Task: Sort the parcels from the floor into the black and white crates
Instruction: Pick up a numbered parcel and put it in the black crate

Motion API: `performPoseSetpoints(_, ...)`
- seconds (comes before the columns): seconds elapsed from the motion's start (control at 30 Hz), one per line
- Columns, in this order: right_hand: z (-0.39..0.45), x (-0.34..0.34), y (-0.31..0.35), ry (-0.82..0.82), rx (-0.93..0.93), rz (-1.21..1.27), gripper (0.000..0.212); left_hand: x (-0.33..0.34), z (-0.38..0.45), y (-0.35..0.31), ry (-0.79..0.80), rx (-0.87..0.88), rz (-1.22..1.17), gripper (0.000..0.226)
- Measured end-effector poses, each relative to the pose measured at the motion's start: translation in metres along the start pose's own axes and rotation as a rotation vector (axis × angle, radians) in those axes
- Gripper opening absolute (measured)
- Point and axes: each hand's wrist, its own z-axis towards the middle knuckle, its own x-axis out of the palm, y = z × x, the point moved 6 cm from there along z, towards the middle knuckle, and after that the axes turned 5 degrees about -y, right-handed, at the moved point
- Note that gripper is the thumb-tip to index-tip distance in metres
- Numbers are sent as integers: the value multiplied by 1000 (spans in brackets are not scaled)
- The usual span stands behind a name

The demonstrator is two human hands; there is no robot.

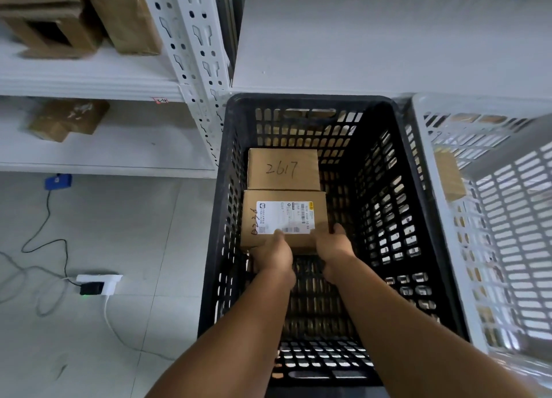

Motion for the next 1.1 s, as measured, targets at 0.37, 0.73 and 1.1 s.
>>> performPoseSetpoints(0.37, -86, -84, 20, 3, -192, 392, 44, 21, -106, -4, 339, 343, 42, 26)
performPoseSetpoints(0.73, -178, -236, -64, -176, -230, 640, 45, 17, -264, 96, 619, 417, 164, 37)
performPoseSetpoints(1.1, -228, -352, -197, -536, -128, 1012, 30, 40, -346, 223, 942, 455, 598, 25)
